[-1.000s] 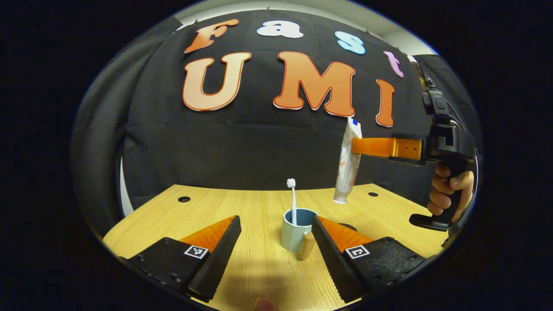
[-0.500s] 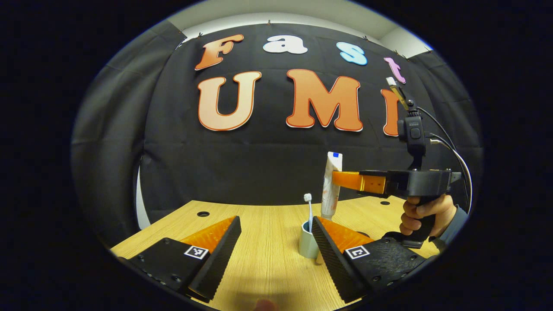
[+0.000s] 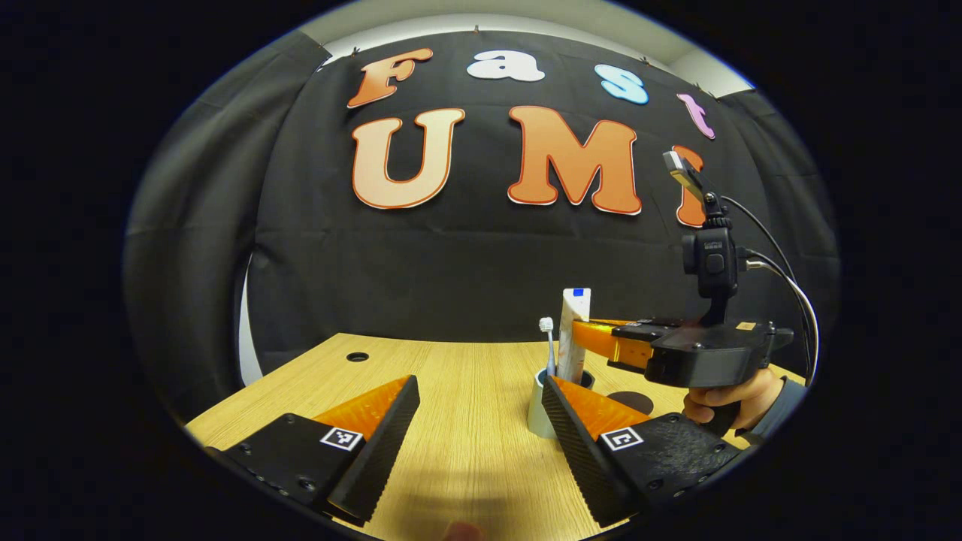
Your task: Put the toothbrush and toothpaste on the desktop into the cup, then pick up the cup and place it on the coaster on the desktop.
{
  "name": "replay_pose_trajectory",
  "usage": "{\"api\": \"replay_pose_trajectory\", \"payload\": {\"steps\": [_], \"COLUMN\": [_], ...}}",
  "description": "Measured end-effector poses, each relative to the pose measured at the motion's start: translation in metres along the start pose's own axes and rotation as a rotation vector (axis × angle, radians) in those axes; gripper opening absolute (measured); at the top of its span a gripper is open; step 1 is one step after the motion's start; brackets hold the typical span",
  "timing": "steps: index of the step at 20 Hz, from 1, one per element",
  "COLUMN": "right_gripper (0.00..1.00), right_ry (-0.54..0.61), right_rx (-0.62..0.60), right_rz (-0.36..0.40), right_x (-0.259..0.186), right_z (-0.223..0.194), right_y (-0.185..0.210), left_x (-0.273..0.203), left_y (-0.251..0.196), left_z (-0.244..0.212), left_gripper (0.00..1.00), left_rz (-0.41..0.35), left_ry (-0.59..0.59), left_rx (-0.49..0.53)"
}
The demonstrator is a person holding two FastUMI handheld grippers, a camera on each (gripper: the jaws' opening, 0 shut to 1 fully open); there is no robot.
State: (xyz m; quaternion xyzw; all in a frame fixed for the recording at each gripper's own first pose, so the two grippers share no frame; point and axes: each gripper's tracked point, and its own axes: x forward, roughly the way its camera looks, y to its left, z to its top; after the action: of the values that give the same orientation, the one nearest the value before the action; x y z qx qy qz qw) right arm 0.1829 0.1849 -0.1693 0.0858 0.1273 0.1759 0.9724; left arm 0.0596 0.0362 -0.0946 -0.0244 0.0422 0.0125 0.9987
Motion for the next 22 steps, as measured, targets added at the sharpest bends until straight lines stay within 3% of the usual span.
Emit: {"api": "replay_pose_trajectory", "payload": {"steps": [4,6,10,16,19,22], "right_gripper": [0.06,0.12,0.17,0.51,0.74,0.83], "right_ry": [0.085,0.126,0.059,0.009,-0.022,-0.060], "right_rx": [-0.027,-0.028,-0.013,-0.023,-0.029,-0.036], "right_rz": [0.003,0.035,0.031,0.023,0.016,-0.019], "right_x": [-0.002,-0.007,-0.024,-0.058,-0.080,-0.102], "right_z": [-0.028,-0.040,-0.013,0.020,0.040,0.066], "right_y": [-0.001,0.002,-0.005,-0.016,-0.023,-0.039], "left_x": [0.006,0.012,0.017,0.026,0.034,0.043], "left_y": [-0.006,-0.008,-0.008,-0.025,-0.040,-0.056], "left_z": [-0.013,-0.014,-0.011,-0.009,-0.008,-0.011], "left_gripper": [0.99,0.99,0.99,0.98,0.97,0.97], "left_rz": [-0.020,-0.035,-0.042,-0.085,-0.117,-0.153], "left_ry": [0.031,0.047,0.056,0.099,0.145,0.207], "left_rx": [-0.012,0.002,-0.005,-0.071,-0.097,-0.085]}}
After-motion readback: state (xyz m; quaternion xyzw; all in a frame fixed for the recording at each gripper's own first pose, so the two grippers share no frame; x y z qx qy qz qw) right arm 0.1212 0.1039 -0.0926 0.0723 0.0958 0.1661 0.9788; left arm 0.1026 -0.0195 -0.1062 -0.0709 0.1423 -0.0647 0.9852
